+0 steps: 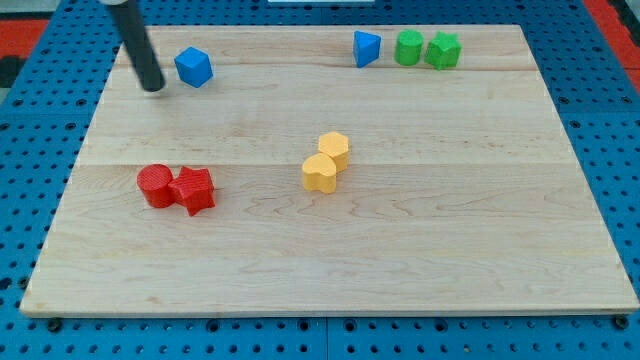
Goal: Push the blue cube towards the top center of the board
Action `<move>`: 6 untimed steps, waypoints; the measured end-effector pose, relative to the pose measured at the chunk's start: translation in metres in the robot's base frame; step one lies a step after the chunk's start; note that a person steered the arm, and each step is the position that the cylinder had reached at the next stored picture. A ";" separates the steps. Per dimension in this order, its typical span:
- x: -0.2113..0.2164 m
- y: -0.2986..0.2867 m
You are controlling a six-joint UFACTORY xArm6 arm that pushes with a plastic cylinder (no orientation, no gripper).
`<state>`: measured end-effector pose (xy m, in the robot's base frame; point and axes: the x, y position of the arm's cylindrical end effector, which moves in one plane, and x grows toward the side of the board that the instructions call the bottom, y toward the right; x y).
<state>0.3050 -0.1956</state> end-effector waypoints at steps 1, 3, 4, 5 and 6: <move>-0.020 0.013; -0.054 0.002; -0.025 0.059; 0.000 0.140; 0.005 0.207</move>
